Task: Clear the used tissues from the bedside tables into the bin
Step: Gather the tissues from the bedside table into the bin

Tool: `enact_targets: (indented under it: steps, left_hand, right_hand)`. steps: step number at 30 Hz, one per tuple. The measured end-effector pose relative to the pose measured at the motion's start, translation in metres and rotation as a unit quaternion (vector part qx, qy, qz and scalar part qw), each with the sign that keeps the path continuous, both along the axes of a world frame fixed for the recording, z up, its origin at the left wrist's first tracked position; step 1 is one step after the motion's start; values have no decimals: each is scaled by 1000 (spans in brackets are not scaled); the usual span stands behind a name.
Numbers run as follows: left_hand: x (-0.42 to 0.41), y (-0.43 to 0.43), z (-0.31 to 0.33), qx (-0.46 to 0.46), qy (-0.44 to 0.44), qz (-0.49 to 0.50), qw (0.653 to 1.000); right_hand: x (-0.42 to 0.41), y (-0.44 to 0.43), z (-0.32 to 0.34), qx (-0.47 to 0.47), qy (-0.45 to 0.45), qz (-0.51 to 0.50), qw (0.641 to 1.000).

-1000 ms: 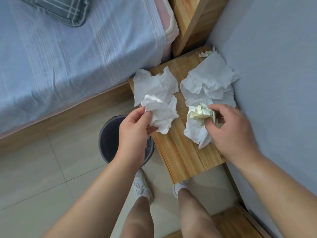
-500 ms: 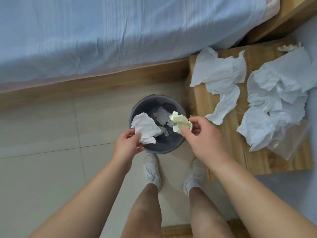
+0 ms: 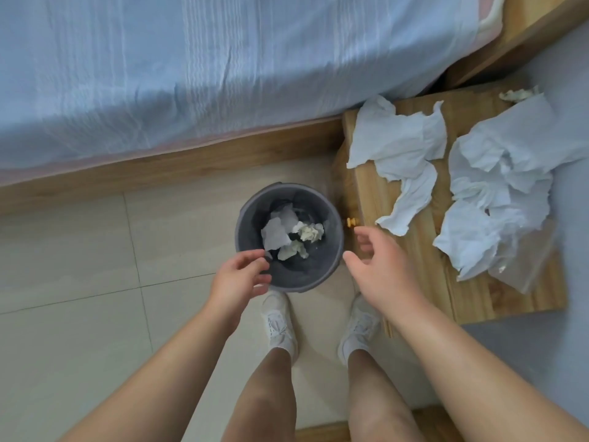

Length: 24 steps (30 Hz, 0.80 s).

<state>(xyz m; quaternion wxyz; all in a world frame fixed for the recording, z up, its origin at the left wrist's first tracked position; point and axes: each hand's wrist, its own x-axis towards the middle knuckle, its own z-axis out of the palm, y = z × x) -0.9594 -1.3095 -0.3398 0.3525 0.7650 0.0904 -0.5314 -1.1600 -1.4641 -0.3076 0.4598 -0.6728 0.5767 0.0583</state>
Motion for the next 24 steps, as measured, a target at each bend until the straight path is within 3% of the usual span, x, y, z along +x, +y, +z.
enact_targets:
  steps: [5,9,12,15,20,24]
  left_hand:
    - [-16,-68,18,-66,-96,-122,986]
    - [-31,-138,32,-125,-237,-295,917]
    - [-45,-189,36,-154,-329,-387,848]
    - [-55,-232,33,-146,-374,-425,811]
    - [-62,-262,14,-95,-367,-472,796]
    - [-72,-259,9,-120,-328,-442,826]
  right_hand:
    - [-28,-41,23,-100,-37,-63,992]
    - [-44,-88,24,-178,-21,-134,975]
    - [-46,-103,11,-172,26,-70,982]
    - [-43,-105,2,-164,42,19,985]
    - [-52,-104,-17,-145,67,95,982]
    - [-61,-111,-19,-143,50,76,985]
